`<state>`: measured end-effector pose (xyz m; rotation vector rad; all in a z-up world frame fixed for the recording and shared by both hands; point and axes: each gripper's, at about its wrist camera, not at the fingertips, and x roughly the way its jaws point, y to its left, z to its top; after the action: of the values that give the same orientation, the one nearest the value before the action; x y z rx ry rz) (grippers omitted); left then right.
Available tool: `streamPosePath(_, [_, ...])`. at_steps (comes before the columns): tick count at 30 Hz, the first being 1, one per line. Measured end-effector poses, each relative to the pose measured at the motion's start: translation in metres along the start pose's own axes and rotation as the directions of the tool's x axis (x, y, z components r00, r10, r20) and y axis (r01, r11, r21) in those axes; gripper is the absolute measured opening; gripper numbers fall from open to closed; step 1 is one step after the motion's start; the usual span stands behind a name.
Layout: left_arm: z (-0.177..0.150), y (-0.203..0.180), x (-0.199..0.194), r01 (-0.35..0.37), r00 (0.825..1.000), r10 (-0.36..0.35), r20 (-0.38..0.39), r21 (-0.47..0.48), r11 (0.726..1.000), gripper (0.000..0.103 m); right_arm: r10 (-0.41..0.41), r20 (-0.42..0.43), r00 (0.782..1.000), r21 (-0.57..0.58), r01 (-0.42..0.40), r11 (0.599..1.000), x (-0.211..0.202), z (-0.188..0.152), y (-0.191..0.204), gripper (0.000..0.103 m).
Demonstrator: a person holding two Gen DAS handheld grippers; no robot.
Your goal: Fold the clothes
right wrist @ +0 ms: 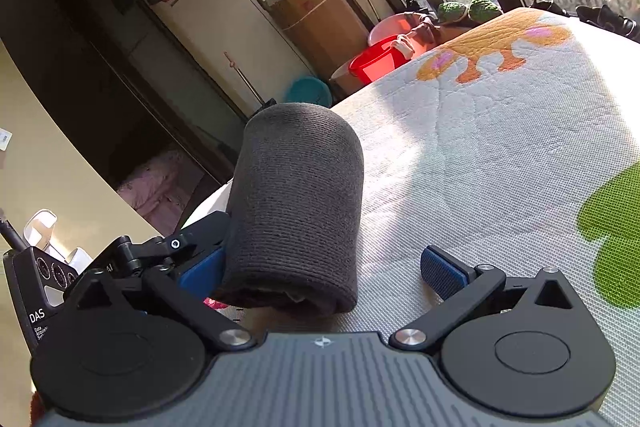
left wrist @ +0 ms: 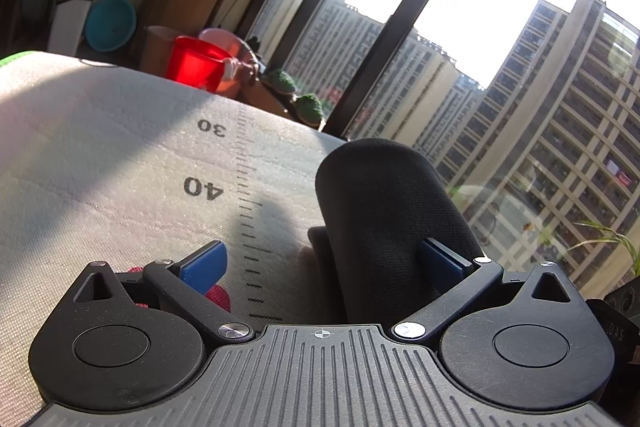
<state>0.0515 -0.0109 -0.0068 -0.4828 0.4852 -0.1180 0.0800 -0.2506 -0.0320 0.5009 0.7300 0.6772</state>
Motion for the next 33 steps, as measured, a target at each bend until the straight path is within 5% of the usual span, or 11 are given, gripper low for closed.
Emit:
streamPosePath(4, [-0.001,-0.001,-0.003,-0.01,1.0,0.01,0.014,0.003,1.0,0.103,-0.047,0.132,0.99,-0.055,0.054,0.997,-0.035,0.004,0.01,0.097])
streamPosePath(5, [-0.001,-0.002,-0.004,-0.015,1.0,0.015,0.017,0.011,1.0,0.103,-0.071,0.164,0.984,-0.119,0.091,0.989,-0.042,0.008,0.019,0.073])
streamPosePath(6, [-0.001,-0.004,-0.004,-0.021,1.0,0.021,0.02,0.019,1.0,0.103,-0.088,0.181,0.979,-0.171,0.12,0.978,-0.044,0.012,0.028,0.033])
streamPosePath(7, [-0.001,-0.005,-0.004,-0.027,0.999,0.026,0.023,0.028,0.999,0.103,-0.101,0.195,0.976,-0.21,0.142,0.967,-0.044,0.016,0.037,0.022])
streamPosePath(11, [-0.001,-0.015,-0.009,-0.061,0.997,0.056,0.055,0.083,0.995,0.103,-0.084,0.216,0.973,-0.371,0.162,0.915,-0.027,0.029,0.072,0.02])
streamPosePath(13, [0.0,-0.019,-0.014,-0.065,0.996,0.057,0.074,0.103,0.993,0.099,-0.102,0.14,0.985,-0.429,0.153,0.89,0.002,0.032,0.081,0.02])
streamPosePath(15, [0.004,-0.021,-0.022,-0.027,0.996,0.018,0.089,0.095,0.995,0.063,-0.147,0.099,0.984,-0.434,0.175,0.884,0.028,0.032,0.079,0.021])
streamPosePath(16, [0.006,-0.021,-0.027,-0.006,0.995,-0.003,0.097,0.09,0.996,0.061,-0.152,0.106,0.983,-0.436,0.183,0.881,0.032,0.033,0.079,0.022])
streamPosePath(22, [0.008,-0.028,-0.03,0.208,0.971,-0.215,0.102,0.074,0.975,0.06,-0.134,0.085,0.987,-0.4,0.157,0.903,0.022,0.038,0.065,0.023])
streamPosePath(29, [0.006,-0.034,-0.026,0.303,0.941,-0.312,0.128,0.085,0.949,0.06,-0.057,0.051,0.997,-0.319,0.07,0.945,0.008,0.035,0.05,0.023])
streamPosePath(33, [0.003,-0.032,-0.018,0.264,0.956,-0.273,0.109,0.084,0.961,0.064,-0.071,0.06,0.996,-0.355,0.088,0.931,0.015,0.035,0.053,0.023])
